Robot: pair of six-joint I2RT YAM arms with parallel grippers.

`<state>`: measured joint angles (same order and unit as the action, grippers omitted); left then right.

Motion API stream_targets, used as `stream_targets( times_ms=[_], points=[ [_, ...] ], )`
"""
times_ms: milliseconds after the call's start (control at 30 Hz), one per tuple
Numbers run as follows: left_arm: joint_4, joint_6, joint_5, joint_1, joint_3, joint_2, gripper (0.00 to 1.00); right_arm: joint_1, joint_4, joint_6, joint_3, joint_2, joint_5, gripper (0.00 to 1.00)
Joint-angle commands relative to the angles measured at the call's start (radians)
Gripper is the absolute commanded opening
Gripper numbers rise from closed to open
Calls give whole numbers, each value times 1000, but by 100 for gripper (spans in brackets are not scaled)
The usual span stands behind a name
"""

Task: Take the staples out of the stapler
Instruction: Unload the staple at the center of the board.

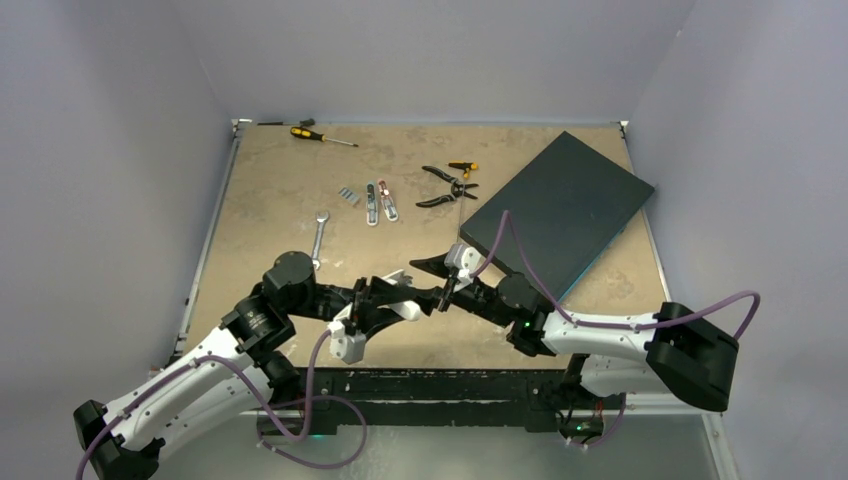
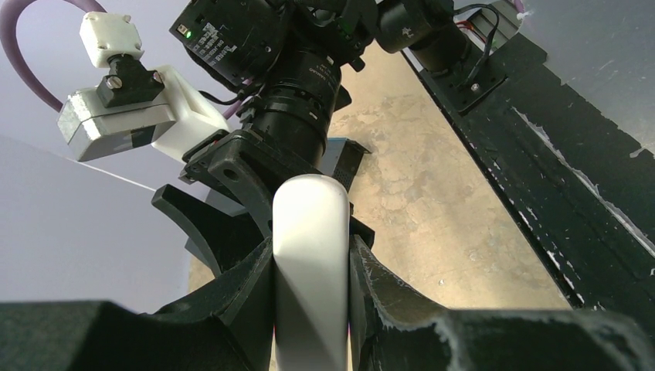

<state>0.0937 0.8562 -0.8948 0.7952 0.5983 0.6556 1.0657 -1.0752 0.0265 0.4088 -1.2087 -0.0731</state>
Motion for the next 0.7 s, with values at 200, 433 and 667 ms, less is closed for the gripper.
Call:
stream_targets(
  times_ms=[200,433,667],
  points=[
    [-48,29,-24,6,47,-9,0,0,117,38,78,-82,115,56],
    [-71,17,-12,7,41,-15,0,2,94,103,67,-116,169,58],
    [-49,25,2,6,40,-22,0,1,192,83,74,-81,249,57]
  ],
)
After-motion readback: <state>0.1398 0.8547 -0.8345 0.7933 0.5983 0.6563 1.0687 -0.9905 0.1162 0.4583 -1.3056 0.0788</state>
